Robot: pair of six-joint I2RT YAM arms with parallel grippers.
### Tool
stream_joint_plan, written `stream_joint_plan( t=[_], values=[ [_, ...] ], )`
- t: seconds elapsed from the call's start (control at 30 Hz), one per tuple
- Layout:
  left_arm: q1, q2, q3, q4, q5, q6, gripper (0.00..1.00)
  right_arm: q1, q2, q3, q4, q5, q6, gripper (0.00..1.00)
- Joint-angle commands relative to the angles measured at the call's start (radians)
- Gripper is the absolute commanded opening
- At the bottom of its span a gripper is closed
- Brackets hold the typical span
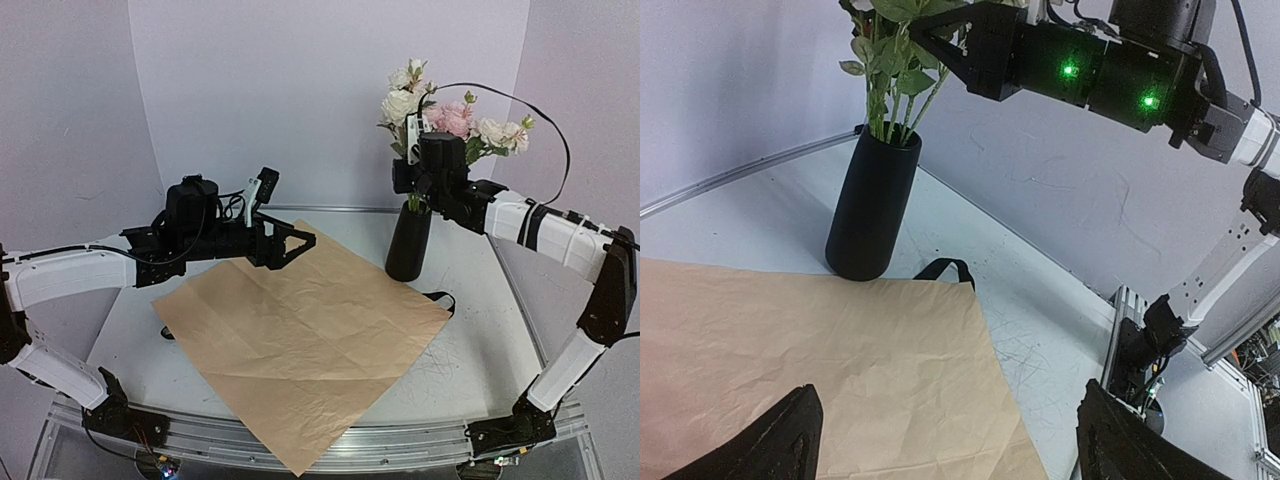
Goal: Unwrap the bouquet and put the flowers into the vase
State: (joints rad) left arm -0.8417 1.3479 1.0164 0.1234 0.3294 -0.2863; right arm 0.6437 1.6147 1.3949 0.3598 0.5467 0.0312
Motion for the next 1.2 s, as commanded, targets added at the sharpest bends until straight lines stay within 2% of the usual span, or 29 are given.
stream_joint_plan(
  t=[0.0, 0.27, 0.57, 0.9, 1.1, 1.13, 1.17],
  values=[
    [-0.002, 0.008, 0.023, 0.025, 0.007, 0.006, 0.89, -0.001, -0.006, 0.092, -0.022, 0.014, -0.023, 0.0],
    [-0.002, 0.017, 0.025, 0.025, 0.012, 0.003, 0.89, -0.001, -0.013, 0.162, -0.122, 0.016, -0.001, 0.0],
    [-0.002, 0.019, 0.028, 0.025, 0.012, 0.004, 0.89, -0.001, 0.048, 0.307, -0.317, 0.035, 0.019, 0.0],
    [-0.002, 0.024, 0.031, 0.025, 0.017, 0.002, 0.89, -0.001, 0.11, 0.334, -0.358, 0.068, 0.039, 0.01],
    [-0.002, 0.029, 0.034, 0.025, 0.016, 0.004, 0.89, -0.001, 0.136, 0.341, -0.388, 0.09, 0.039, 0.12],
    [-0.002, 0.031, 0.035, 0.025, 0.018, 0.005, 0.89, -0.001, 0.136, 0.344, -0.39, 0.091, 0.039, 0.19],
    [-0.002, 0.034, 0.036, 0.025, 0.019, 0.004, 0.89, -0.001, 0.132, 0.343, -0.392, 0.087, 0.04, 0.32]
  ],
)
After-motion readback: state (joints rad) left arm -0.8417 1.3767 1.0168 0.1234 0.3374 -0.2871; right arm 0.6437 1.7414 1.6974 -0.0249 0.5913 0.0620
